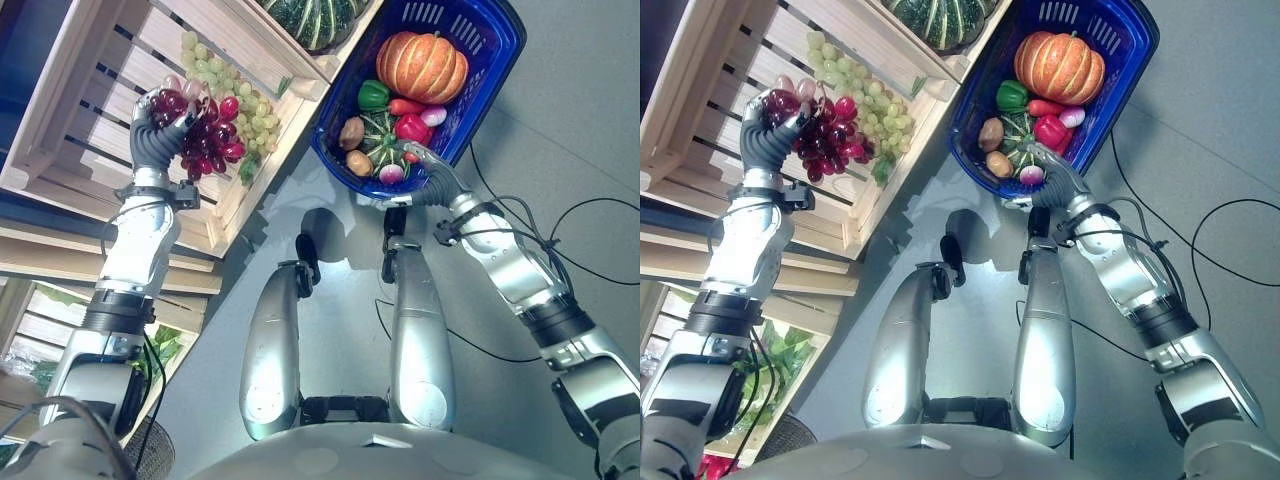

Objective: Pick up fruits and vegetables into the basket

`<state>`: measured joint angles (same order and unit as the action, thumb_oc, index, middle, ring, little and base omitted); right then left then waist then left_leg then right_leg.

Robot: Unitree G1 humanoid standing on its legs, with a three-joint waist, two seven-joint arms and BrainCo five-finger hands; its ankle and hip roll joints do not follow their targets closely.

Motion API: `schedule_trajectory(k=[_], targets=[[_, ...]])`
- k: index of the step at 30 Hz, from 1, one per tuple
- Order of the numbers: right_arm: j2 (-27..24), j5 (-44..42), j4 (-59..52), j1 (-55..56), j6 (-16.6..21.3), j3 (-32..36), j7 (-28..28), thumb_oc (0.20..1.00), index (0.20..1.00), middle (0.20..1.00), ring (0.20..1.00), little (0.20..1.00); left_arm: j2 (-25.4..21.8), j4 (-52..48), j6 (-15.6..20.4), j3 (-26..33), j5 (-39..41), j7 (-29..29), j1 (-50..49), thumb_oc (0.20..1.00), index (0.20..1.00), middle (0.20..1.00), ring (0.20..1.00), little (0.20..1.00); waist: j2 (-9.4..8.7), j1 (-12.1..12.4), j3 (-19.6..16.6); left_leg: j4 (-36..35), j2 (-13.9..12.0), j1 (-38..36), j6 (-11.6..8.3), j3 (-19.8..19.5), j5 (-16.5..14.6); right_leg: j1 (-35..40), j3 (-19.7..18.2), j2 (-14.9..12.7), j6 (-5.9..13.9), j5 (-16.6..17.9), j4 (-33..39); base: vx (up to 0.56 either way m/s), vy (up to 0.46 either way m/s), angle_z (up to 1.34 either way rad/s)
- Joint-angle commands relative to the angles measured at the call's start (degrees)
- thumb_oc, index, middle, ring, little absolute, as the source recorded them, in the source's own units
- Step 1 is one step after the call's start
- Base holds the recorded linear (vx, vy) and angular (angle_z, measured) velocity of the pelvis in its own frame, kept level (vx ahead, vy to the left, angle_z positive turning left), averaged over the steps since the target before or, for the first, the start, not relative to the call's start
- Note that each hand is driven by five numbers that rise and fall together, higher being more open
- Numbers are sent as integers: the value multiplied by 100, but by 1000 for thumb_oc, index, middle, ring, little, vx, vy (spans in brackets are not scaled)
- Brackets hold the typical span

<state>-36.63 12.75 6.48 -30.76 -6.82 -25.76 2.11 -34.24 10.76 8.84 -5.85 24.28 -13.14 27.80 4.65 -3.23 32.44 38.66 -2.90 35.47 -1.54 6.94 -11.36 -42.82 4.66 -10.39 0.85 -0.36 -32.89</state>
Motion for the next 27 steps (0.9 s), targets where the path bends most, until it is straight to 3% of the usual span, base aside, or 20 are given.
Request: schedule_trajectory(k=[1, 7, 11, 17, 27], targets=[[345, 295, -332, -362, -52, -235, 264, 1000, 1000, 1000, 1000, 1000, -85, -719, 328, 180, 528, 432, 186, 200, 200, 200, 200, 200, -14, 167, -265, -683, 293, -75, 132, -11, 365, 533, 167, 41, 214, -890, -317, -67, -43, 11], [771, -281, -262, -826, 129, -522, 404, 1000, 1000, 1000, 1000, 1000, 337, -1144, 225, -147, 1305, 1171, 409, 200, 200, 200, 200, 200, 7, 250, -265, -718, 318, -208, 156, -37, 348, 673, 224, -24, 225, -884, -292, 2, -37, 3], [1121, -512, -285, -977, 450, -640, 685, 1000, 1000, 1000, 1000, 1000, 751, -1401, 31, -414, 1983, 1511, 444, 200, 200, 200, 200, 200, 13, 278, -265, -745, 333, -314, 170, -58, 337, 762, 267, -68, 237, -862, -270, 2, -27, 6], [1397, -770, -355, -1078, 580, -739, 751, 1000, 1000, 1000, 1000, 1000, 1140, -1680, 181, -701, 2318, 1755, 453, 200, 200, 200, 200, 200, -12, 295, -265, -782, 332, -396, 178, -62, 319, 864, 325, -122, 252, -826, -184, -7, -33, 5], [1778, -1531, -336, -1129, 768, -905, 957, 1000, 1000, 1000, 1000, 1000, 1613, -1999, 54, -1219, 2952, 1956, 459, 200, 200, 200, 200, 200, -82, 334, -265, -830, 338, -436, 201, -79, 337, 968, 451, -155, 262, -760, -67, -13, -37, 4]])
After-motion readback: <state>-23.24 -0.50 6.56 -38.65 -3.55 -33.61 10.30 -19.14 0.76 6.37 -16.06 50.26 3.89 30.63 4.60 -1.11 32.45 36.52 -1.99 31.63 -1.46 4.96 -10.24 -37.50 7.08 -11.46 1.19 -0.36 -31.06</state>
